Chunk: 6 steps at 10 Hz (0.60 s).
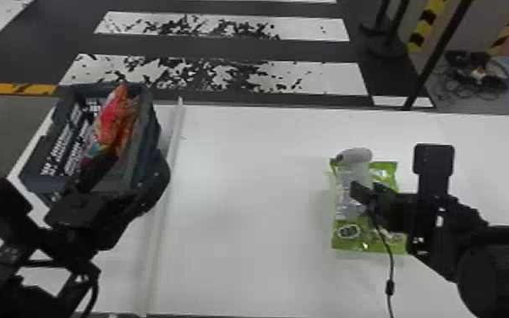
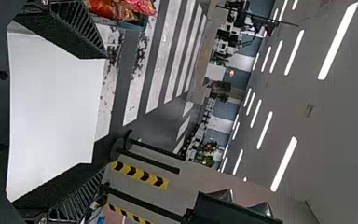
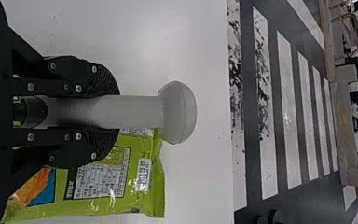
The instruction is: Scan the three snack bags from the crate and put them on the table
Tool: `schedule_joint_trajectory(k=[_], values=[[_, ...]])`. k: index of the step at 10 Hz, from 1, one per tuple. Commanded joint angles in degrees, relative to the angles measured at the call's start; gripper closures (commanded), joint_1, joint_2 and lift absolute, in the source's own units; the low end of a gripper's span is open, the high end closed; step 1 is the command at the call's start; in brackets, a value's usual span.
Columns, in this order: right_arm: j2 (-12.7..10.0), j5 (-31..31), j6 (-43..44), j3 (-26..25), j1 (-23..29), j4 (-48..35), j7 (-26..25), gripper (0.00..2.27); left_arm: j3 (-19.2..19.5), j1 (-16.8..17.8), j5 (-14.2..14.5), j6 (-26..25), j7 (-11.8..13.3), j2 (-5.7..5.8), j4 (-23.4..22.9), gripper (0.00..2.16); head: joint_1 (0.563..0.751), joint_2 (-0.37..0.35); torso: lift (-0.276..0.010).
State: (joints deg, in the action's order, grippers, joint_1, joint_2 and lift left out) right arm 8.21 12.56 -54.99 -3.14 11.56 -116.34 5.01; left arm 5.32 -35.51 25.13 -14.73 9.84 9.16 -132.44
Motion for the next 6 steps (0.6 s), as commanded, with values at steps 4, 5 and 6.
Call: schedule_joint_trajectory(k=[4,5,6], values=[[0.67,-2.71,-4.04,1.82,-1.71,1.90,-0.26,2.24,0.04,-0.18,0.19,0.00,0.53,0.16,0.17,0.04,0.695,-0.050,-0.094],[0.76,-3.15,-5.27,2.70,-1.89,1.90,-0.26,2.24,0.04,-0.18,0.27,0.00,0.53,0.25,0.17,0.04,0.695,-0.046,-0.094],[0.76,-3.33,-5.27,3.05,-1.80,1.82,-0.26,2.24,0.04,-0.18,0.27,0.00,0.62,0.16,0.17,0.04,0.695,-0.039,-0.094]])
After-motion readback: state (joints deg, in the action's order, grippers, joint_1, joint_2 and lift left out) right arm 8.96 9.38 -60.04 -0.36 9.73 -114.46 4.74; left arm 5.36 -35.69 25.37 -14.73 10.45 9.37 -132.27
